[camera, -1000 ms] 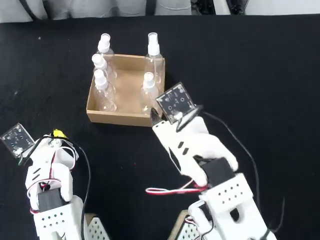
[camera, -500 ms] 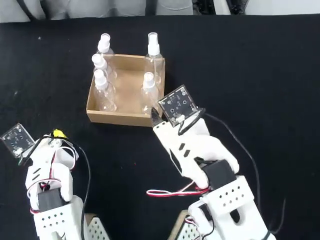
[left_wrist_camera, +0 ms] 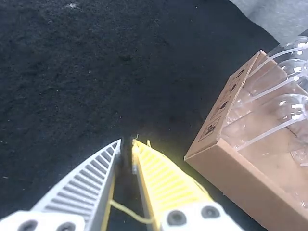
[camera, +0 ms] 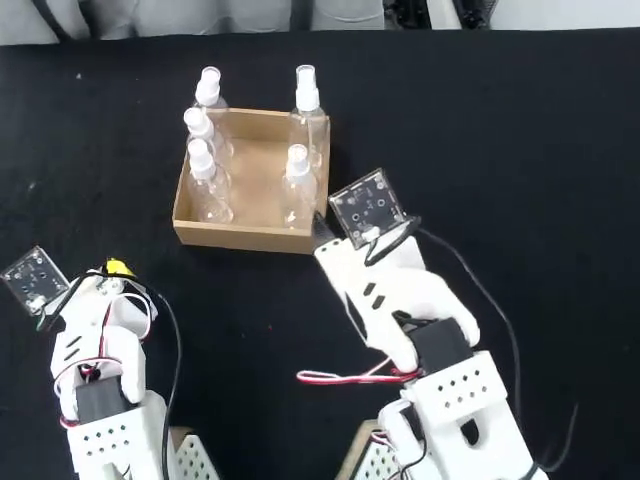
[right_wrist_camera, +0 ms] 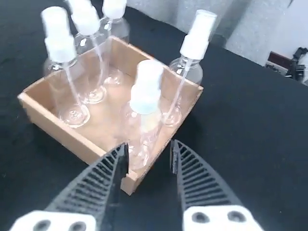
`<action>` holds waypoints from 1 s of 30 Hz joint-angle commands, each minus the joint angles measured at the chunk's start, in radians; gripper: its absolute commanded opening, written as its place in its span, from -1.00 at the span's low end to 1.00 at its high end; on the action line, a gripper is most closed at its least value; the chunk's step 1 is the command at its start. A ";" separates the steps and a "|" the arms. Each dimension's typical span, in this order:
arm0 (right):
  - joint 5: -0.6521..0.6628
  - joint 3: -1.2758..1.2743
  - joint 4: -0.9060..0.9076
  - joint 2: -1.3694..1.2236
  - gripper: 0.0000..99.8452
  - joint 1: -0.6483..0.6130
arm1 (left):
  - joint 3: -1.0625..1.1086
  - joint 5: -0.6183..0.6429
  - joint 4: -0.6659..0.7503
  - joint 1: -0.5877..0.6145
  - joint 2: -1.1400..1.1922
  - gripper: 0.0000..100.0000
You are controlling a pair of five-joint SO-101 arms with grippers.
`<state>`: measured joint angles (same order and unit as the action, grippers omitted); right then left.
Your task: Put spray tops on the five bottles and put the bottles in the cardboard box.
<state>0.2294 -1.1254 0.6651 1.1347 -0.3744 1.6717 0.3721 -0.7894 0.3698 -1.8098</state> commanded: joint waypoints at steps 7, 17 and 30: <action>-0.002 0.008 -0.046 0.033 -0.79 0.032 | 0.024 -0.011 0.021 0.001 -0.014 -0.94; -0.043 0.008 -0.046 0.033 -0.90 0.034 | 0.024 -0.011 0.021 0.001 -0.014 -0.94; -0.043 0.005 -0.041 0.093 -0.98 0.094 | 0.024 -0.011 0.021 -0.001 -0.014 -0.94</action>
<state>0.1972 -1.1270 0.6529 1.1393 -0.3498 1.6717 0.3721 -0.7894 0.3698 -1.8098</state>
